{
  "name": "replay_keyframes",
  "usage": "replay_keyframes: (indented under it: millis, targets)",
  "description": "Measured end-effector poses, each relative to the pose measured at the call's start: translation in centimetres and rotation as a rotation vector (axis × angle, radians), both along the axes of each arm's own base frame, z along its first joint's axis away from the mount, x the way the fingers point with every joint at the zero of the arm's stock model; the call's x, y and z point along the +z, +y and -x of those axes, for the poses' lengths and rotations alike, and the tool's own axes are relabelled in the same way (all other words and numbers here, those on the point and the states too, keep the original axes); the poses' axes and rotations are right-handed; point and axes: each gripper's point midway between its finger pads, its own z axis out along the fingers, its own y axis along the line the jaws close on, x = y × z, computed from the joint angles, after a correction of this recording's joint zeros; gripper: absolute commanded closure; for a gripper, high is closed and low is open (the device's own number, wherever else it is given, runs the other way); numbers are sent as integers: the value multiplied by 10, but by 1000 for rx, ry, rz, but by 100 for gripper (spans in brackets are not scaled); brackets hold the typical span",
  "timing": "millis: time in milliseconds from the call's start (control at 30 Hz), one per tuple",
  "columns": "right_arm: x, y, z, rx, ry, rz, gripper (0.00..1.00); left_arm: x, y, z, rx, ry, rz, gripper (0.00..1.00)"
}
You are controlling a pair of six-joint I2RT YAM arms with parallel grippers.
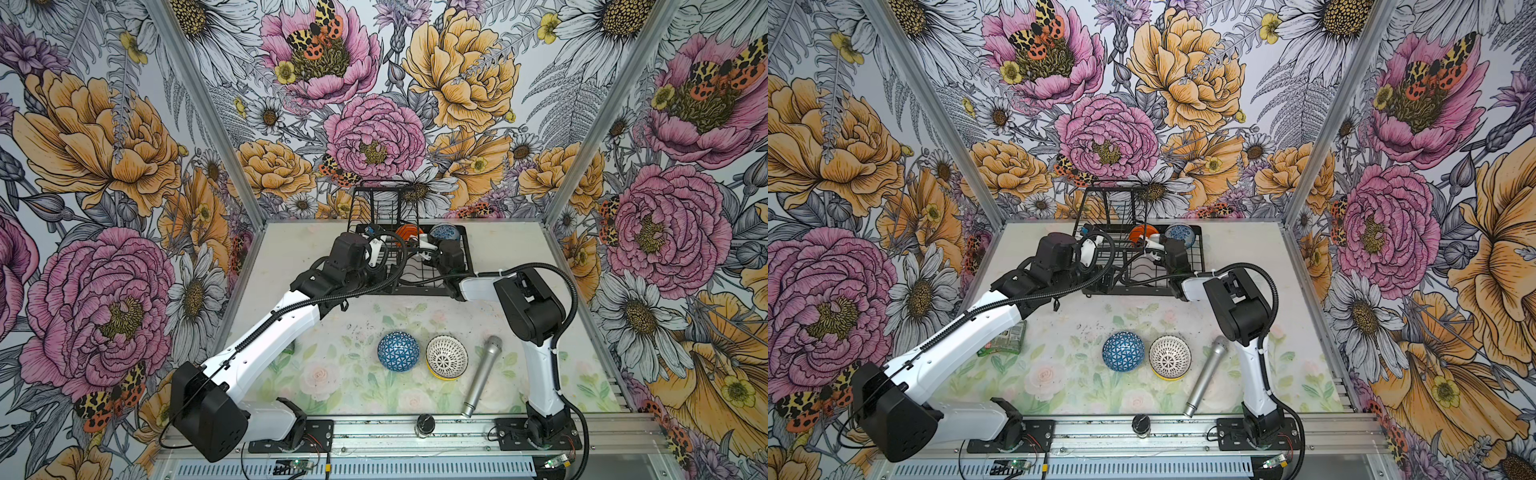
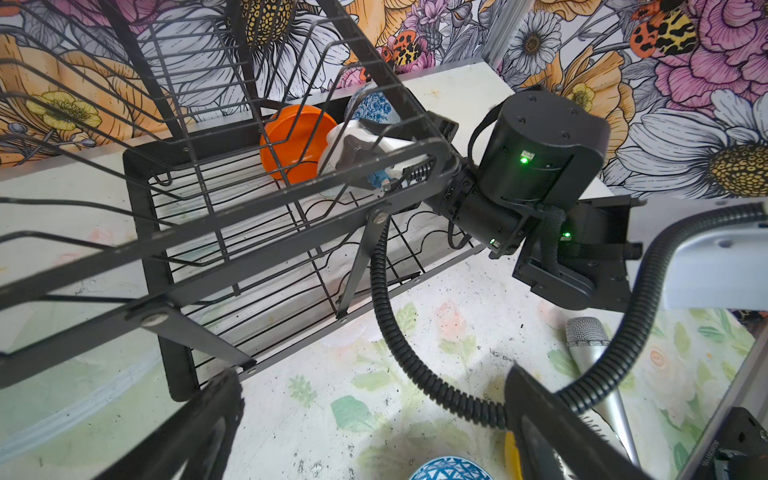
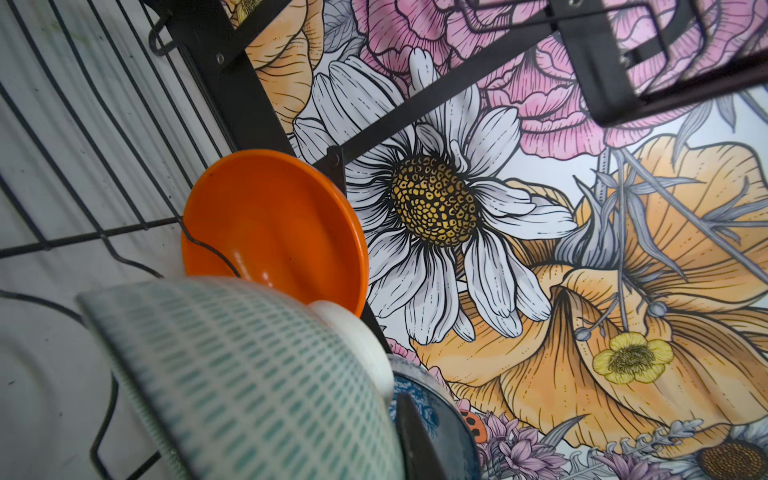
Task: Load the bowls into the dish rack
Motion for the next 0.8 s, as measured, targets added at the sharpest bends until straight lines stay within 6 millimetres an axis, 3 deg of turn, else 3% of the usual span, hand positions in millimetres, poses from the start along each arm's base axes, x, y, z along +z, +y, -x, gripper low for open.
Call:
replay_keyframes:
  millis: [800]
  targets:
    - [-9, 32, -18, 36, -9, -32, 100, -8, 0, -2, 0, 22, -9, 1]
